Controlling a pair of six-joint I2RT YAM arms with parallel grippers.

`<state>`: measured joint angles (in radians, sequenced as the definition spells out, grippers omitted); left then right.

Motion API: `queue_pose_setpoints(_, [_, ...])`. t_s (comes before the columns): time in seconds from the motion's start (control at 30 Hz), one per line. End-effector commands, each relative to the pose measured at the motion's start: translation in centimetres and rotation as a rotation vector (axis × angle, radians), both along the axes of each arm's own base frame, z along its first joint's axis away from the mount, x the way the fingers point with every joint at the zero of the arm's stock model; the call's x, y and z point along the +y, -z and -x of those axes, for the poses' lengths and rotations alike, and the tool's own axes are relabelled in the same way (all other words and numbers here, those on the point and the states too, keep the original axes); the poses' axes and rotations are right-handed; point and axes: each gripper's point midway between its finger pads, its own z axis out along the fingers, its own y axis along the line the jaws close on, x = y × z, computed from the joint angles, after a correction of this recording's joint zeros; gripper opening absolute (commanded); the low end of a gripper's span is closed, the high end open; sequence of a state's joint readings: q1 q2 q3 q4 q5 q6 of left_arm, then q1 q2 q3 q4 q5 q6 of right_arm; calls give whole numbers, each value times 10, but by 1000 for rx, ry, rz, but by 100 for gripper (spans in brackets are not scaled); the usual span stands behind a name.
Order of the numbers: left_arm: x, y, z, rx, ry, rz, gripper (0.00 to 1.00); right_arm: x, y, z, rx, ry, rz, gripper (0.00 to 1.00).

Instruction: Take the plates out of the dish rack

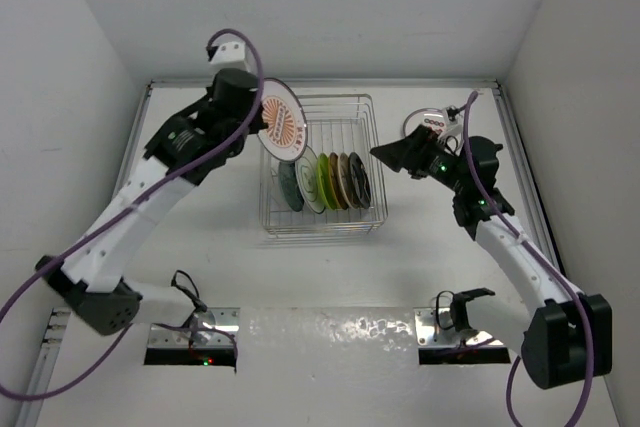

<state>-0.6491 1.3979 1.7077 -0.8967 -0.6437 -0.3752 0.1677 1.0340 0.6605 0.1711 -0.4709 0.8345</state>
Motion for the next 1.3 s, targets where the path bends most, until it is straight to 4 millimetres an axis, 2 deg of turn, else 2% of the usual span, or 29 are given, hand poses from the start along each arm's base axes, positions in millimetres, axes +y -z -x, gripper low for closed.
queue_pose_setpoints(0.0, [-11, -65, 18, -234, 105, 229, 0, 36, -78, 23, -211, -240, -276, 99])
queue_pose_setpoints(0.03, [-14, -70, 22, -256, 129, 263, 0, 37, -88, 24, -257, -251, -294, 99])
queue_pose_setpoints(0.07, [-25, -82, 25, -302, 192, 327, 0, 39, -93, 23, -262, -252, -309, 99])
queue_pose_setpoints(0.13, [-33, -85, 37, -329, 264, 389, 0, 43, -95, 20, -262, -261, -316, 99])
queue_pose_setpoints(0.17, [-46, -93, 41, -350, 330, 446, 0, 45, -102, 19, -276, -262, -323, 99])
queue_pose_setpoints(0.27, [-61, -92, 48, -354, 420, 494, 0, 49, -109, 18, -291, -271, -345, 99])
queue_pose_setpoints(0.3, [-73, -88, 52, -324, 462, 544, 0, 49, -109, 17, -291, -265, -348, 99])
queue_pose_setpoints(0.37, [-86, -92, 57, -322, 526, 595, 0, 50, -105, 14, -274, -256, -348, 99])
queue_pose_setpoints(0.43, [-94, -87, 59, -311, 562, 619, 0, 52, -101, 12, -264, -254, -350, 98])
queue_pose_setpoints(0.53, [-111, -80, 59, -274, 623, 646, 0, 58, -101, 14, -260, -274, -363, 91])
queue_pose_setpoints(0.57, [-114, -77, 59, -265, 630, 651, 0, 59, -98, 11, -252, -274, -365, 86])
queue_pose_setpoints(0.6, [-118, -71, 56, -247, 635, 650, 0, 60, -97, 11, -246, -275, -367, 58])
queue_pose_setpoints(0.63, [-120, -69, 55, -239, 638, 653, 0, 59, -96, 9, -242, -268, -372, 39])
queue_pose_setpoints(0.67, [-122, -62, 51, -223, 631, 647, 0, 59, -91, 7, -223, -261, -378, 14])
queue_pose_setpoints(0.7, [-122, -59, 48, -215, 617, 640, 3, 59, -84, 5, -186, -249, -373, 7])
queue_pose_setpoints(0.73, [-117, -51, 43, -200, 573, 621, 22, 55, -75, -2, -166, -207, -358, 5])
queue_pose_setpoints(0.77, [-112, -46, 36, -197, 526, 602, 35, 52, -67, -7, -135, -169, -343, 2])
queue_pose_setpoints(0.8, [-106, -40, 31, -191, 482, 581, 48, 45, -42, -14, -28, -109, -309, 0])
queue_pose_setpoints(0.83, [-93, -26, 24, -167, 399, 525, 69, 37, -31, -21, 5, -53, -273, 0])
queue_pose_setpoints(0.9, [-82, -14, 17, -140, 326, 465, 83, 6, 4, -38, 122, 132, -224, 0])
queue_pose_setpoints(0.93, [-71, -3, 16, -117, 280, 415, 91, -7, 12, -43, 145, 196, -228, 0])
queue_pose_setpoints(1.0, [-62, 4, 17, -103, 253, 374, 95, -47, 22, -57, 158, 352, -258, 0])
queue_pose_setpoints(1.07, [-51, 14, 21, -95, 235, 324, 96, -72, 33, -62, 177, 439, -300, 0])
queue_pose_setpoints(1.1, [-48, 15, 22, -94, 233, 306, 96, -99, 35, -72, 165, 517, -310, 0])
queue_pose_setpoints(1.17, [-39, 21, 26, -91, 224, 260, 96, -119, 42, -82, 181, 571, -291, 0])
queue_pose_setpoints(1.2, [-33, 24, 28, -85, 214, 230, 96, -136, 50, -93, 217, 611, -275, 0])
queue_pose_setpoints(1.27, [-27, 28, 31, -78, 207, 208, 97, -148, 62, -105, 247, 633, -229, 1])
